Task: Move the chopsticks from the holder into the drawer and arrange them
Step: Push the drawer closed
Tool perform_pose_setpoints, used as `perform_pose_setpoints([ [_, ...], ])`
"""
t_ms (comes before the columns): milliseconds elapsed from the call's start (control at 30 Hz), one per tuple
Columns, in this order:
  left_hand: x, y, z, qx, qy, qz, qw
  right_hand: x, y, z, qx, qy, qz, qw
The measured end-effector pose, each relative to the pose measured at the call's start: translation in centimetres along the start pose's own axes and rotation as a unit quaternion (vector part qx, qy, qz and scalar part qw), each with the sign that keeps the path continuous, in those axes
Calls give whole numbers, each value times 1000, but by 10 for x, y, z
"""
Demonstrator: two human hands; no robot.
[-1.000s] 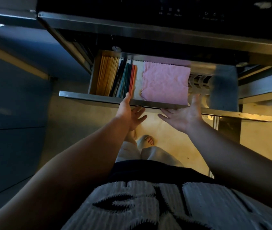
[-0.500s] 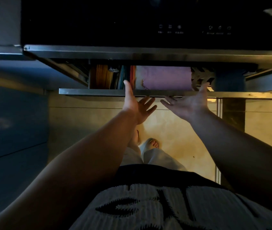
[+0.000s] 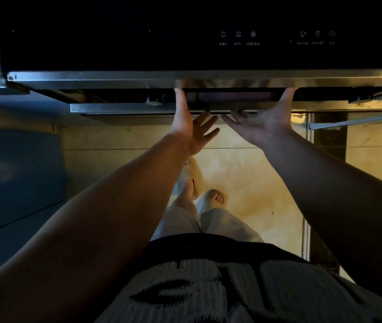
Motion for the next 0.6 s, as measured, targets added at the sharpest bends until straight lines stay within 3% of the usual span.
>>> perform_pose_setpoints([
  [600, 9, -19, 6, -36, -15, 39, 998, -2, -19, 10, 25, -39, -24, 999],
])
Point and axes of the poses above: each hand's wrist, its own y-axis away from the middle knuckle, its own z-axis out of the palm, x = y × z, the point moved 6 cm from there along -y, towards the middle knuckle, and after that the axes turned 10 degrees about -z, right-handed, at the moved point
